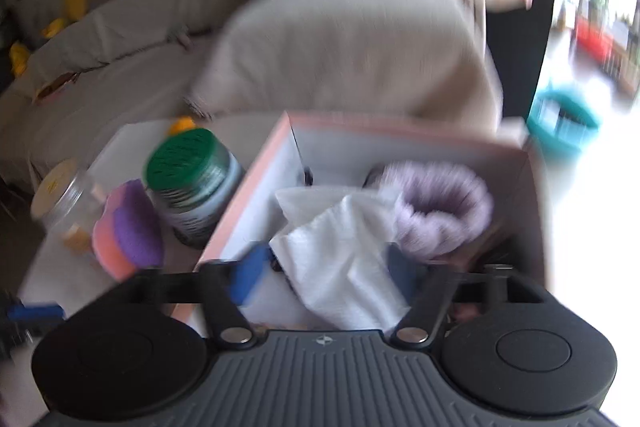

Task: Organize soft objects
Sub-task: 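Grasp the black USB cable on the table with the left tool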

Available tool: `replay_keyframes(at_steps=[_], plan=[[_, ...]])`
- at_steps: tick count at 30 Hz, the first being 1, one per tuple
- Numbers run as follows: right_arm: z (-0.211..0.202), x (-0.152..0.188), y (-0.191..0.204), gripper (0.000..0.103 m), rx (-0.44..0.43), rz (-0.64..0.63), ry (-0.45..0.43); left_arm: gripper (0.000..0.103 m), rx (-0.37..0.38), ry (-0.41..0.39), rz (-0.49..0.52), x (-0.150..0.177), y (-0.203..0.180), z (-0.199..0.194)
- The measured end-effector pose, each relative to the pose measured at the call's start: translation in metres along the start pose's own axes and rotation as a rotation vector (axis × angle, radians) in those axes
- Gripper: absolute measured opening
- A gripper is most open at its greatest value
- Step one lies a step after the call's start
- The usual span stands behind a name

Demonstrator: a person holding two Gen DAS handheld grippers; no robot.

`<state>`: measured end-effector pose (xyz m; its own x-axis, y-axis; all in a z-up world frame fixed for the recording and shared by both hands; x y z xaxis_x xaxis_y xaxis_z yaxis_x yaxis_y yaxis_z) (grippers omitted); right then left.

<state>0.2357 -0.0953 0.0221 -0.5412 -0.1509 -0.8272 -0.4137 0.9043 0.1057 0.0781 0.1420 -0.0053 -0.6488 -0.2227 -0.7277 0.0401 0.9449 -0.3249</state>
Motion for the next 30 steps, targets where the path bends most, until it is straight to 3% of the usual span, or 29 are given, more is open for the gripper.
replay_keyframes(at_steps=[2,5,7,10,13,15,17,20,22,26,28,30], plan=[[-0.023,0.001,0.011,0.074,0.002,-0.089,-0.059,0.02,-0.012,0.039,-0.032,0.01,0.0,-0.003],[-0.047,0.003,0.019,0.075,-0.012,-0.102,-0.11,0.02,-0.021,0.078,0.025,0.025,-0.015,-0.005],[-0.061,0.01,0.021,0.076,-0.018,-0.088,-0.144,0.02,0.052,0.08,0.05,0.027,-0.033,-0.005],[-0.076,0.023,0.029,0.076,-0.033,-0.096,-0.161,0.02,0.136,0.013,0.138,0.026,-0.064,-0.004],[-0.084,0.044,0.037,0.076,-0.02,-0.121,-0.158,0.022,0.106,-0.067,0.295,0.027,-0.093,0.009],[-0.086,0.056,0.042,0.076,0.003,-0.136,-0.157,0.021,0.055,-0.061,0.366,0.035,-0.103,0.02],[-0.087,0.067,0.047,0.076,0.035,-0.175,-0.16,0.022,0.062,-0.035,0.403,0.045,-0.11,0.028],[-0.085,0.082,0.054,0.076,0.051,-0.228,-0.152,0.025,0.054,-0.014,0.467,0.055,-0.108,0.021],[-0.082,0.091,0.057,0.076,0.044,-0.234,-0.138,0.026,0.009,-0.007,0.501,0.058,-0.095,0.01],[-0.073,0.102,0.063,0.076,0.017,-0.194,-0.114,0.026,-0.119,0.005,0.481,0.055,-0.06,-0.011],[-0.069,0.105,0.067,0.076,-0.003,-0.175,-0.11,0.025,-0.159,-0.004,0.413,0.05,-0.044,-0.023],[-0.066,0.108,0.07,0.076,-0.015,-0.163,-0.106,0.025,-0.184,-0.027,0.282,0.042,-0.028,-0.035]])
Point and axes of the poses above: each gripper's, at about its wrist camera, not at the fingertips, and z roughly the way its jaws point, y to its left, x to its underside, the point moved 7 cm from there along z, roughly the way its jaws point, and after that the axes turned 11 degrees about -y, right-handed, at the moved point
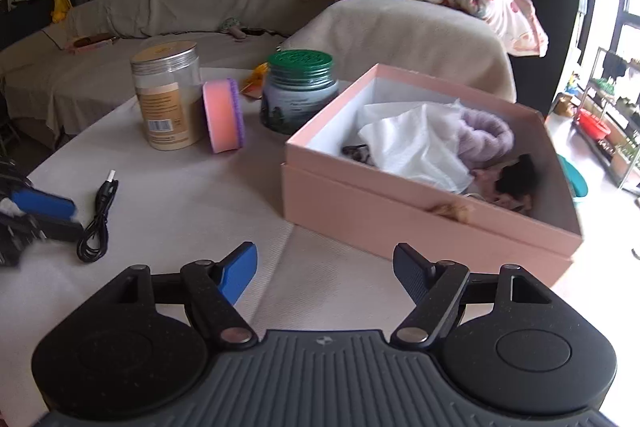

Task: Organize soft objects
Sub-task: 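Grasp the black USB cable on the table with the left tool, then grasp the pink round sponge with the right tool while the left tool holds the cable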

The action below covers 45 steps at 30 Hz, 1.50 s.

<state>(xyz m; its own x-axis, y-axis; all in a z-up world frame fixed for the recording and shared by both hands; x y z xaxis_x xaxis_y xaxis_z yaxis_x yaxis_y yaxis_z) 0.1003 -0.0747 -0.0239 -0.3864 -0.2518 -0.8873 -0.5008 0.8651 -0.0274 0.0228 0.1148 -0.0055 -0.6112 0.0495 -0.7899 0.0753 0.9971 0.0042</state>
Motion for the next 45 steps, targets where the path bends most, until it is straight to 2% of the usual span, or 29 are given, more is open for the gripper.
replay_keyframes(at_steps=[3,5,6,9,12,14,18,22,27,29,31,34,35,37,40,45], plan=[[0.005,0.006,0.001,0.076,-0.006,0.024,0.009,0.025,0.001,0.006,-0.267,-0.001,0.028,-0.001],[0.009,0.013,0.0,0.076,-0.002,0.045,0.027,0.025,0.001,0.017,-0.373,0.0,0.036,0.008],[0.01,0.016,-0.001,0.076,0.004,0.054,0.037,0.025,0.005,0.027,-0.394,0.001,0.037,0.012],[0.008,0.019,-0.006,0.076,0.018,0.071,0.031,0.025,0.009,0.05,-0.389,0.001,0.031,0.025],[0.008,0.021,-0.01,0.078,0.027,0.1,0.031,0.03,0.016,0.049,-0.368,-0.003,0.021,0.038],[0.008,0.02,-0.011,0.08,0.025,0.107,0.031,0.031,0.033,0.055,-0.313,-0.006,0.01,0.048],[0.009,0.021,-0.007,0.083,0.029,0.082,0.035,0.032,0.026,0.028,-0.119,-0.008,-0.011,0.057],[0.01,0.021,-0.004,0.085,0.031,0.068,0.037,0.027,0.029,0.019,-0.056,-0.004,-0.012,0.055],[0.01,0.02,-0.002,0.085,0.008,0.056,0.039,0.027,0.038,0.023,-0.121,-0.004,-0.009,0.054],[0.005,0.016,0.0,0.085,-0.011,0.038,0.016,0.026,0.046,0.012,-0.077,-0.004,-0.011,0.053],[-0.007,0.003,0.005,0.085,-0.011,-0.018,-0.05,0.023,0.072,-0.02,-0.053,-0.001,-0.011,0.05],[-0.025,-0.038,0.024,0.085,-0.046,-0.151,-0.181,0.018,0.118,-0.05,-0.103,0.003,-0.004,0.048],[-0.024,-0.05,0.033,0.085,-0.056,-0.199,-0.194,0.018,0.131,-0.053,-0.117,0.003,-0.002,0.047],[-0.009,-0.074,0.049,0.085,-0.065,-0.273,-0.182,0.018,0.146,-0.063,-0.132,0.006,0.004,0.043],[0.032,-0.096,0.068,0.082,-0.125,-0.292,-0.101,0.018,0.147,-0.08,-0.165,0.01,0.017,0.036],[0.092,-0.107,0.089,0.065,-0.108,-0.321,-0.007,0.018,0.125,-0.154,-0.235,0.005,0.059,0.018]])
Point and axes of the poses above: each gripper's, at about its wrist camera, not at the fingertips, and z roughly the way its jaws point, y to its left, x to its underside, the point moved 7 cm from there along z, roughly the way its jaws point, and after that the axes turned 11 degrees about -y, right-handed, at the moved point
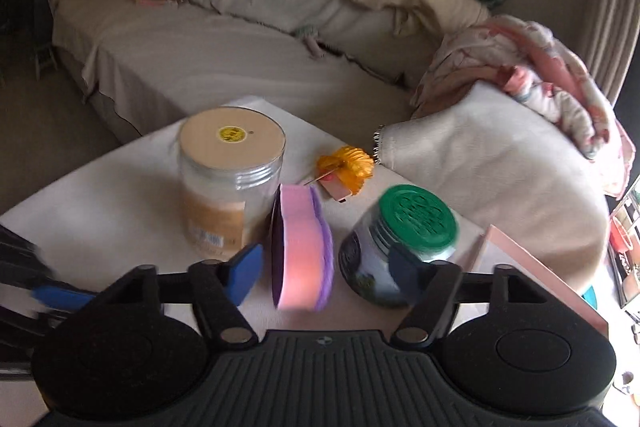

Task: Organize soft objects
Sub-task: 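Grasp the pink round sponge with the right tool while the left tool holds the cable, then move both tools over the pink box and release cable and sponge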

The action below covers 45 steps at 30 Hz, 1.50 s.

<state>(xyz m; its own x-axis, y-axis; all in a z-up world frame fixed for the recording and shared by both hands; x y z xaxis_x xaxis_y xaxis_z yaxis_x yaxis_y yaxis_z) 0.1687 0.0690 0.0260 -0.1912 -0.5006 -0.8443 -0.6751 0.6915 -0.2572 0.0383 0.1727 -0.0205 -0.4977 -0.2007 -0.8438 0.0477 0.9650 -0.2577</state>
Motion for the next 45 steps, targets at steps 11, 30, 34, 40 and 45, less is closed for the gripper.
replay_keyframes(at_steps=[11,30,34,40,45], plan=[[-0.013,-0.04,-0.025,0.033,0.025,0.039,-0.062,0.018,-0.159,-0.301,0.111,-0.151,0.051,-0.018],[-0.099,0.024,-0.222,0.051,0.175,0.498,-0.001,0.021,0.457,0.095,-0.003,-0.17,-0.183,0.149],[-0.097,0.05,-0.231,0.053,0.221,0.507,0.027,0.021,0.436,0.098,-0.147,-0.178,-0.149,0.155],[-0.097,0.041,-0.237,0.063,0.266,0.523,0.007,0.021,0.218,0.043,-0.045,-0.226,-0.075,0.157],[-0.091,0.018,-0.224,0.066,0.237,0.499,-0.024,0.021,0.064,0.22,0.031,-0.221,-0.011,0.181]])
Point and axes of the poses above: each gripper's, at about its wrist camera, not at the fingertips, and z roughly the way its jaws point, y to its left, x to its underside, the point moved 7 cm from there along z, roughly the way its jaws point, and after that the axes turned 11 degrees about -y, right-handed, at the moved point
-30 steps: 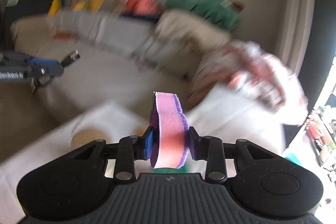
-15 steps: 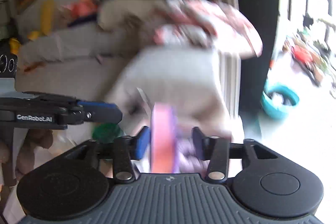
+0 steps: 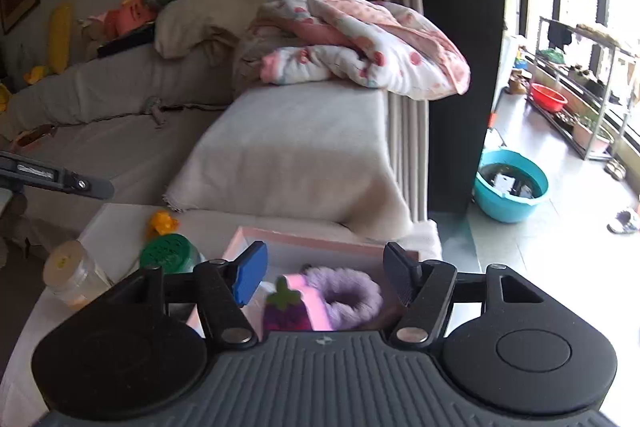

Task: Organize soft objects
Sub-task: 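Move both tools over the pink box and release cable and sponge, then grasp the orange flower clip with the right tool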

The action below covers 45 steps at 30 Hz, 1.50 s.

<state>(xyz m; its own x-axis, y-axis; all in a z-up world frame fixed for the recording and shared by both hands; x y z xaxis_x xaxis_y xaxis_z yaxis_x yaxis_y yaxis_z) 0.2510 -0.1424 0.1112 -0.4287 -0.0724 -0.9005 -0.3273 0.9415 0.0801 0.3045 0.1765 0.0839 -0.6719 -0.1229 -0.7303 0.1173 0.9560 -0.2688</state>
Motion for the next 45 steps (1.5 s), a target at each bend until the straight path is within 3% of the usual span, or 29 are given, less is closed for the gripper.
replay_keyframes(at_steps=[4,8,15,19,21,25,28,33,34,35,36,37,39,42,45], plan=[[0.011,-0.008,0.019,0.066,-0.035,-0.011,0.002,0.021,-0.09,0.181,0.146,0.022,0.024,0.037],[0.02,-0.009,0.028,0.066,-0.048,-0.024,0.015,0.021,-0.098,0.239,0.142,0.024,0.027,0.066],[0.032,-0.002,0.027,0.07,-0.07,-0.011,0.044,0.021,-0.048,0.157,0.069,0.009,0.022,0.062],[0.058,-0.009,0.055,0.07,-0.112,-0.006,0.117,0.021,0.018,0.15,0.04,0.013,0.03,0.044],[0.081,-0.016,0.081,0.07,-0.172,0.027,0.2,0.021,0.055,0.132,-0.009,0.015,0.04,0.032],[0.139,-0.021,0.145,0.07,-0.258,0.033,0.354,0.021,0.062,0.029,-0.056,0.016,0.057,0.004],[0.188,-0.012,0.184,0.07,-0.251,0.036,0.455,0.021,0.063,-0.028,-0.095,0.018,0.076,-0.016],[0.253,0.009,0.22,0.069,-0.162,0.022,0.542,0.021,0.056,-0.026,-0.087,0.033,0.099,-0.039],[0.262,0.014,0.225,0.067,-0.141,-0.002,0.549,0.021,0.054,-0.017,-0.097,0.036,0.103,-0.041],[0.268,0.02,0.229,0.049,-0.127,-0.035,0.563,0.021,0.05,-0.004,-0.11,0.038,0.106,-0.041],[0.273,0.025,0.232,0.018,-0.121,-0.06,0.581,0.021,0.045,0.012,-0.118,0.04,0.108,-0.04],[0.274,0.03,0.234,0.009,-0.126,-0.067,0.605,0.021,0.043,0.029,-0.126,0.042,0.109,-0.037],[0.262,0.025,0.235,0.009,-0.171,-0.033,0.593,0.021,0.047,0.067,-0.157,0.042,0.109,-0.03],[0.224,-0.01,0.23,0.009,-0.233,-0.044,0.465,0.021,0.063,0.146,-0.244,0.037,0.102,-0.011],[0.182,-0.046,0.209,0.009,-0.243,-0.053,0.346,0.021,0.065,0.191,-0.23,0.025,0.084,0.01]])
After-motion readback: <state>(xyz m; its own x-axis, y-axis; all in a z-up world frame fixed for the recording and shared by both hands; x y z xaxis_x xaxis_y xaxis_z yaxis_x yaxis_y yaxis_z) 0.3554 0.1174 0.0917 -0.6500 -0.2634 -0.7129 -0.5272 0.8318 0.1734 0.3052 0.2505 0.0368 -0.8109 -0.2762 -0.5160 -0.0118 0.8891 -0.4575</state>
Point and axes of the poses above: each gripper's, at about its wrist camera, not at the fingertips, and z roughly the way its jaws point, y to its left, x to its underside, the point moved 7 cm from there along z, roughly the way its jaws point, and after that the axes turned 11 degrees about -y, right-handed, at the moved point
